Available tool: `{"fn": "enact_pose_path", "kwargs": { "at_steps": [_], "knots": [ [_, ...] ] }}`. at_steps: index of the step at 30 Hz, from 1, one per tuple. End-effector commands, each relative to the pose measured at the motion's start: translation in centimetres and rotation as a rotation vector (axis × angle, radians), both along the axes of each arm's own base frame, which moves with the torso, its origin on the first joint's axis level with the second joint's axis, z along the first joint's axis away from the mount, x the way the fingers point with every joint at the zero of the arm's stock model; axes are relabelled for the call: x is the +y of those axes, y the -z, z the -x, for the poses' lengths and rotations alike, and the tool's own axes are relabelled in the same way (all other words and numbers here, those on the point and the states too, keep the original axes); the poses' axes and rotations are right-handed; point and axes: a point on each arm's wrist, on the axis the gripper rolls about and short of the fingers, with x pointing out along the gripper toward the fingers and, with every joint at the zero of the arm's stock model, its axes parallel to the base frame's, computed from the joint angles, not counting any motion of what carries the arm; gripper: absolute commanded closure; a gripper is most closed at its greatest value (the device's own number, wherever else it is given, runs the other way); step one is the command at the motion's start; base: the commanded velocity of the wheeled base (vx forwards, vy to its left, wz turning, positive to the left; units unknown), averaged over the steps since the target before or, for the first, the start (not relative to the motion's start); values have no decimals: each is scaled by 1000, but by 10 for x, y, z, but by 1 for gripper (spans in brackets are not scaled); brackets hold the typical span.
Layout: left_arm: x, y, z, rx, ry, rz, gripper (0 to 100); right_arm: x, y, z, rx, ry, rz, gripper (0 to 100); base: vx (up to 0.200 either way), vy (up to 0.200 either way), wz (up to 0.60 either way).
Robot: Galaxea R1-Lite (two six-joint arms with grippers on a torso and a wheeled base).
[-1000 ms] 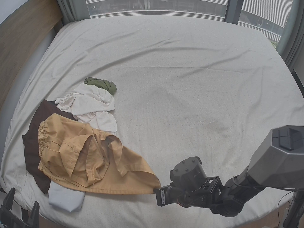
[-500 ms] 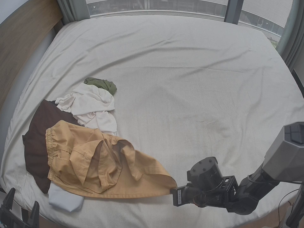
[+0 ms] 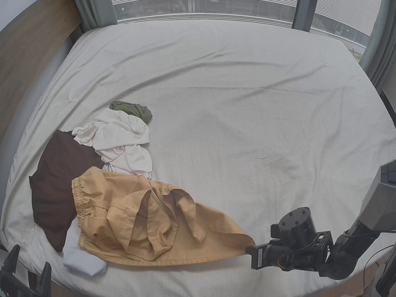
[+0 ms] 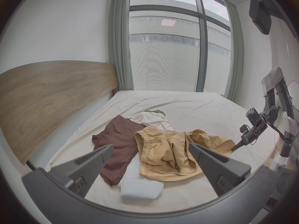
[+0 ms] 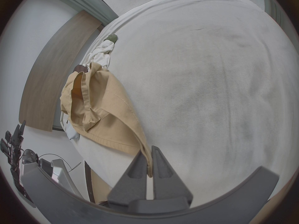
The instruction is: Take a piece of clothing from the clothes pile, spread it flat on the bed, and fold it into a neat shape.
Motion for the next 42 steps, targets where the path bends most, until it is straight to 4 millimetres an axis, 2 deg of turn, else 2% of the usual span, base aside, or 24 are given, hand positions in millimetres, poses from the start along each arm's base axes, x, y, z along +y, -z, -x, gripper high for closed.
{"fn": "enact_pose_path", "kwargs": {
  "at_steps": [1,20,37,42],
  "knots": [
    [0,5,0,1,0,0,0,-20,6,5,23,44,21,100,0,0,0],
    [0,5,0,1,-2,-1,0,-77,12,23,27,185,34,100,0,0,0],
    [0,5,0,1,-2,-1,0,-98,17,23,101,268,81,100,0,0,0],
    [0,5,0,1,-2,-1,0,-107,12,27,116,304,92,100,0,0,0]
  ]
}}
